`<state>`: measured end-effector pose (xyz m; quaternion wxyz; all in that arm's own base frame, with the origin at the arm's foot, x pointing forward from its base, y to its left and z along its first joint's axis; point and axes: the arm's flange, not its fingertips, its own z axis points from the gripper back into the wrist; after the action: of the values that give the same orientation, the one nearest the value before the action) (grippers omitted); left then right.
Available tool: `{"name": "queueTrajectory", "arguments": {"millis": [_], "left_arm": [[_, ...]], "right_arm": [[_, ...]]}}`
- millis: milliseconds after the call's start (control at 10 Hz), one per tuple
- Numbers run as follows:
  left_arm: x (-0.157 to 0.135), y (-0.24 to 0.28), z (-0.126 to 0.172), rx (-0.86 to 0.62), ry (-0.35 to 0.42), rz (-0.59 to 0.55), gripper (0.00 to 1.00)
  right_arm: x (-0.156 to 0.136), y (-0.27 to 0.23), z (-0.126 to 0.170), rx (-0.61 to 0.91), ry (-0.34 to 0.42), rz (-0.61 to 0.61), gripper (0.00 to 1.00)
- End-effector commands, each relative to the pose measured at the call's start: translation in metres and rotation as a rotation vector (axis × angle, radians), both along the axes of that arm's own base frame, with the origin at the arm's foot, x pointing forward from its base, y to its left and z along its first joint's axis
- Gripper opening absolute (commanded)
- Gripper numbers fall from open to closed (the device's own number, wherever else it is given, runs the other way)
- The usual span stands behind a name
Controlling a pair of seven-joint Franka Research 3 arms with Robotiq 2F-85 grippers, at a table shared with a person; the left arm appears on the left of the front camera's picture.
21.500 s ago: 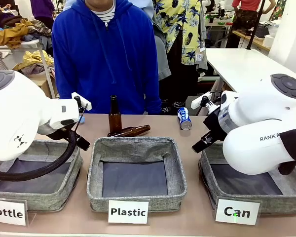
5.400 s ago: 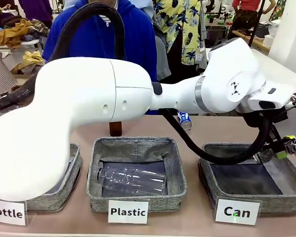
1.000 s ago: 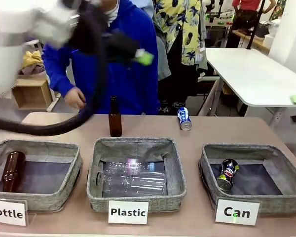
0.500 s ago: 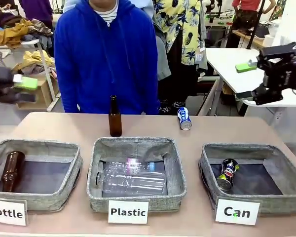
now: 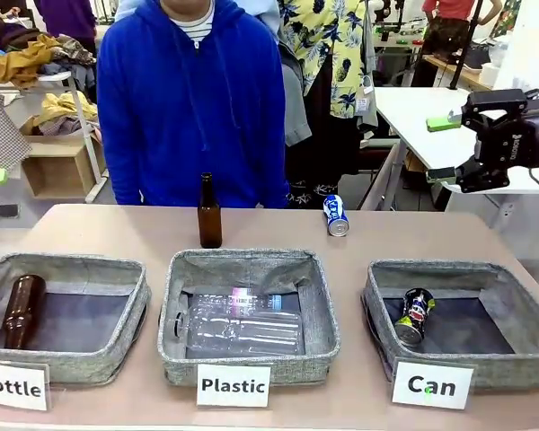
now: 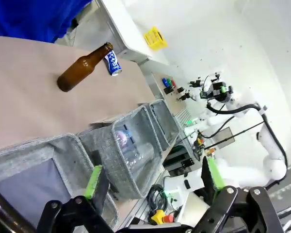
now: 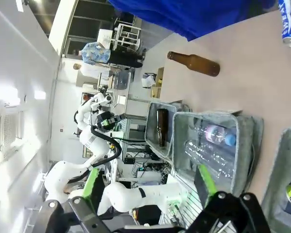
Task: Sort the can waste into the basket.
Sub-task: Pick up the can waste from the table and place it in the right Fabric basket.
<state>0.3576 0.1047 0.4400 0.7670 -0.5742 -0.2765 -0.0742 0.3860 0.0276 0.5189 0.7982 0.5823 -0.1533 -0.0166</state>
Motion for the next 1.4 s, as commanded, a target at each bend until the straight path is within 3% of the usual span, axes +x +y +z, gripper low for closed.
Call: {"name": "queueTrajectory", "arguments": {"millis": [0,800,900,1000,1100,1300], "left_arm": [[-0.013,-0.019,0.022,0.048,-0.034,0.003,1.0],[-0.013,-0.019,0.022,0.048,-0.034,0.003,1.0],[-0.013,-0.019,0.022,0.048,-0.034,0.003,1.0],[-0.013,-0.019,0.022,0.048,-0.034,0.003,1.0],[-0.013,-0.019,0.022,0.048,-0.034,0.003,1.0],[-0.013,-0.019,0.022,0.048,-0.034,0.003,1.0]], "right_arm": [[-0.001,0.003,0.004,-0.002,-0.001,0.021,1.0],[-0.001,0.002,0.001,0.004,-0.001,0.013,1.0],[0.018,0.045,0.014,-0.283,0.114,0.01,1.0],[0.051,0.084,0.028,-0.592,0.228,-0.109,1.0],[0.082,0.105,0.032,-0.81,0.324,-0.256,1.0],[0.125,0.126,0.026,-1.043,0.409,-0.408,1.0]]}}
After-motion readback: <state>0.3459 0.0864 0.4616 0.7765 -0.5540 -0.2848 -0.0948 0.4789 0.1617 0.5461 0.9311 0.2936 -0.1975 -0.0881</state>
